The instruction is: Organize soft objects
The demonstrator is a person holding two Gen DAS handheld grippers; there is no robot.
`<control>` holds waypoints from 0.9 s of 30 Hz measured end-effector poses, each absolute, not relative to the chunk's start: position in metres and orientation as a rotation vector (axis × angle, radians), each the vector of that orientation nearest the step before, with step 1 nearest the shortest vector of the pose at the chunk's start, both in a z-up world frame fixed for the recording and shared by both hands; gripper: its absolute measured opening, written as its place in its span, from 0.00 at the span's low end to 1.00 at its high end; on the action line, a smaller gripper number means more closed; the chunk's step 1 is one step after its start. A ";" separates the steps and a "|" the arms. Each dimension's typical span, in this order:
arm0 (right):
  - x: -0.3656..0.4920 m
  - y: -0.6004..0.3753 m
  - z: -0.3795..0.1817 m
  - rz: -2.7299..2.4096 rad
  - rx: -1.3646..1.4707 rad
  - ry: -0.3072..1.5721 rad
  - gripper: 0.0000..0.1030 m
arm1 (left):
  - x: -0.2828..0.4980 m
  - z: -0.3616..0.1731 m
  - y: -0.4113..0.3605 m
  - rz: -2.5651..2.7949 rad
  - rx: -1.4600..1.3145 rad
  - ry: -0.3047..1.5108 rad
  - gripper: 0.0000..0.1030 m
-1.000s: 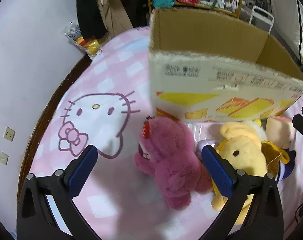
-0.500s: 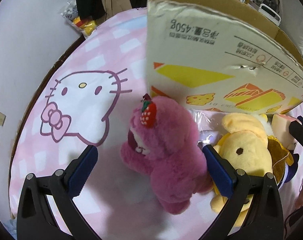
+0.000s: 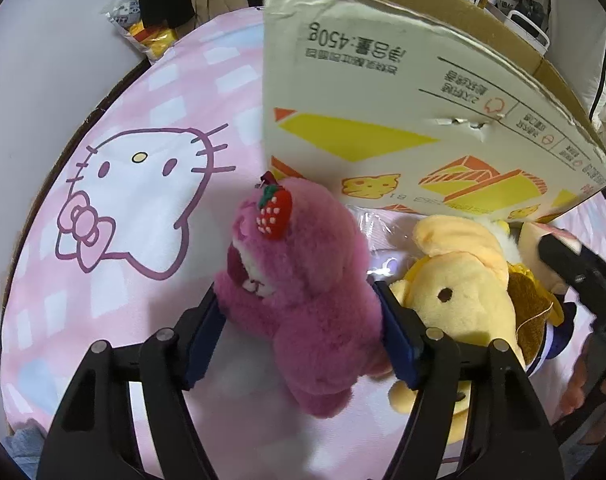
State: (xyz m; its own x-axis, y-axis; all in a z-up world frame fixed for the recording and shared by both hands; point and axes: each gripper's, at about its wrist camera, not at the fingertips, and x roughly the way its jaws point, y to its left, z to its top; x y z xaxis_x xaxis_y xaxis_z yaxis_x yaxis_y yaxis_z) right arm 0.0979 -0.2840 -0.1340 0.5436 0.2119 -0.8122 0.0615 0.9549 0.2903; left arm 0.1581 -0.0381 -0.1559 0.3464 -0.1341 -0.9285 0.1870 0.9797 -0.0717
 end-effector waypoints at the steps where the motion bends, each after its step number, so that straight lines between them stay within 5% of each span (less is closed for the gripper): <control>1: 0.099 -0.283 -0.136 0.079 0.293 1.002 1.00 | 0.157 -0.155 -0.038 -0.207 0.047 1.198 0.69; 5: 0.101 -0.282 -0.140 0.114 0.285 1.021 1.00 | 0.150 -0.153 -0.041 -0.202 0.043 1.185 0.68; 11: 0.099 -0.297 -0.138 0.106 0.343 1.004 0.77 | 0.154 -0.155 -0.033 -0.205 0.010 1.184 0.67; 27: 0.069 -0.300 -0.116 0.009 0.228 0.958 0.63 | 0.119 -0.110 -0.013 -0.240 -0.054 0.996 0.65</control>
State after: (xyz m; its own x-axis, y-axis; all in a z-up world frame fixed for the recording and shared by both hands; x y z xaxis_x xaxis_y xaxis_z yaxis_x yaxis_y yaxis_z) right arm 0.0690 -0.3003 -0.1162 0.5770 0.1084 -0.8095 0.0926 0.9761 0.1967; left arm 0.1192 -0.0131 -0.1101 0.5199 -0.2247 -0.8242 0.1756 0.9723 -0.1543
